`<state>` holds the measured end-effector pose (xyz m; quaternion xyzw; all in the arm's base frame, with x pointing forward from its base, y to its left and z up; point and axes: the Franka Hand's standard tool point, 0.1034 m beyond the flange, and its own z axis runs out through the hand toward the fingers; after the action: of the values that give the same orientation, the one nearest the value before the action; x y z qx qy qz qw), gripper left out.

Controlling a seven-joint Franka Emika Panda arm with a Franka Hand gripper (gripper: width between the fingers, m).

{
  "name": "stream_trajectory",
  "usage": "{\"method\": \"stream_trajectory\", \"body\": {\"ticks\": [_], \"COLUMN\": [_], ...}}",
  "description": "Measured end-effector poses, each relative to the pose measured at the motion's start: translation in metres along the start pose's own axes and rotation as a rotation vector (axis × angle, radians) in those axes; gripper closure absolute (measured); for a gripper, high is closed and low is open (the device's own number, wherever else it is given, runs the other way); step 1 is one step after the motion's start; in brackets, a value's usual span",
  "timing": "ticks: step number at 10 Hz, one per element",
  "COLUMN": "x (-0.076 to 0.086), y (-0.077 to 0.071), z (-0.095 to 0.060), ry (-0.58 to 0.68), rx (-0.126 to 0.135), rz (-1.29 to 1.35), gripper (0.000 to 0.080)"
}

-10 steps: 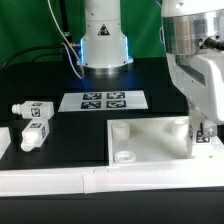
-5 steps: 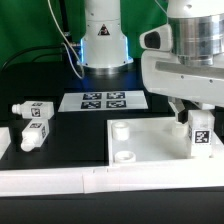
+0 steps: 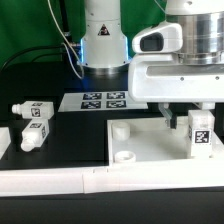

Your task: Assemble one leg

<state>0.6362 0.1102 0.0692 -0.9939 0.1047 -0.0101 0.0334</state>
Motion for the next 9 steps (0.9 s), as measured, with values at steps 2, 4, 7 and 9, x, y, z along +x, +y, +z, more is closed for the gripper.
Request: {"method": "stream_trajectory", "body": {"ticks": [2,4,7,9], "x": [0.0000,0.0000,-0.0003,-0.0026], "y": [0.0001,0.0000,-0.0008,-0.0033], "z": [0.0000,0.0000,0.0001,0.0001], "ry": [0.000,0.000,-0.001,-0.019], "rx": [0.000,0.001,0.001,0.000], "rz": [0.060,0.162,0.398,0.786], "gripper": [0.0274,0.0516,0.0515,0.0515]}}
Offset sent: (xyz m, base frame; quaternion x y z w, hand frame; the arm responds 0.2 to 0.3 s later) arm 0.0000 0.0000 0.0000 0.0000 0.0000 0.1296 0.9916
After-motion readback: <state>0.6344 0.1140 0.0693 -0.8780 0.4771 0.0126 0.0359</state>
